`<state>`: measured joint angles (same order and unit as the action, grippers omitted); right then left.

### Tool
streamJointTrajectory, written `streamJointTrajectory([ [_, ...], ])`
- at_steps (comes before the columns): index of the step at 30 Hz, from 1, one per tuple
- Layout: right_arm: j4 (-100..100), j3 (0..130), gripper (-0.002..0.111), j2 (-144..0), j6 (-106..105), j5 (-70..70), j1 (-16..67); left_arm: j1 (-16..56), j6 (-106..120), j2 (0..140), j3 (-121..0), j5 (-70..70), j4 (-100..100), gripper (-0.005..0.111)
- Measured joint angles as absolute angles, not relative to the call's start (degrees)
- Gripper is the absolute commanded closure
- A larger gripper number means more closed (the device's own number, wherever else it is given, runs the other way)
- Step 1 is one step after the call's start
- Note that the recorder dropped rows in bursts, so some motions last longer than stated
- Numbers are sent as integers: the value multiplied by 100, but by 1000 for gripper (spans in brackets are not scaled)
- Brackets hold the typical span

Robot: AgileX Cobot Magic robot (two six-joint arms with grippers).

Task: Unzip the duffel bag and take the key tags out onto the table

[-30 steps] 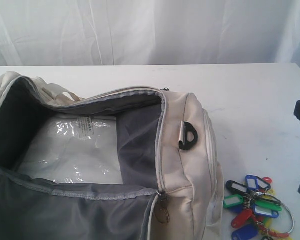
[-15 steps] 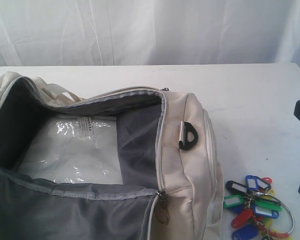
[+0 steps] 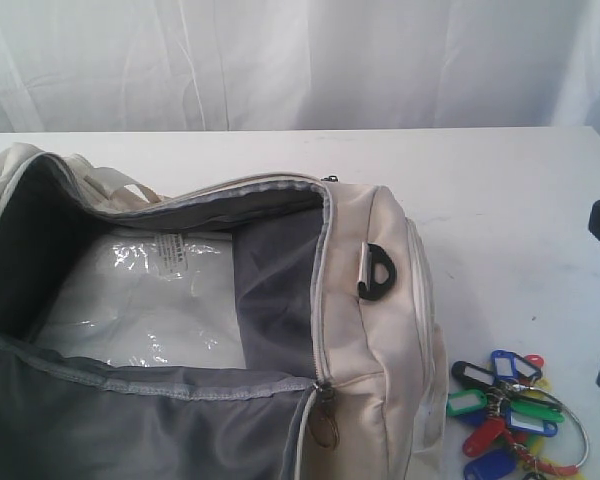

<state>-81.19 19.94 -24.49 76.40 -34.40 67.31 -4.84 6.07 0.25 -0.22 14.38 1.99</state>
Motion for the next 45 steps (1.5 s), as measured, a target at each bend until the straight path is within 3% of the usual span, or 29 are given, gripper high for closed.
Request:
streamJointTrajectory([
  [38,-8119,1994,108,-2426,7555,-3528,6718,-484,641,25,-22,1438,199,107],
  [45,-7701,1900,108,-2359,7415,-2570,5362,-484,653,25,-22,1438,199,107],
])
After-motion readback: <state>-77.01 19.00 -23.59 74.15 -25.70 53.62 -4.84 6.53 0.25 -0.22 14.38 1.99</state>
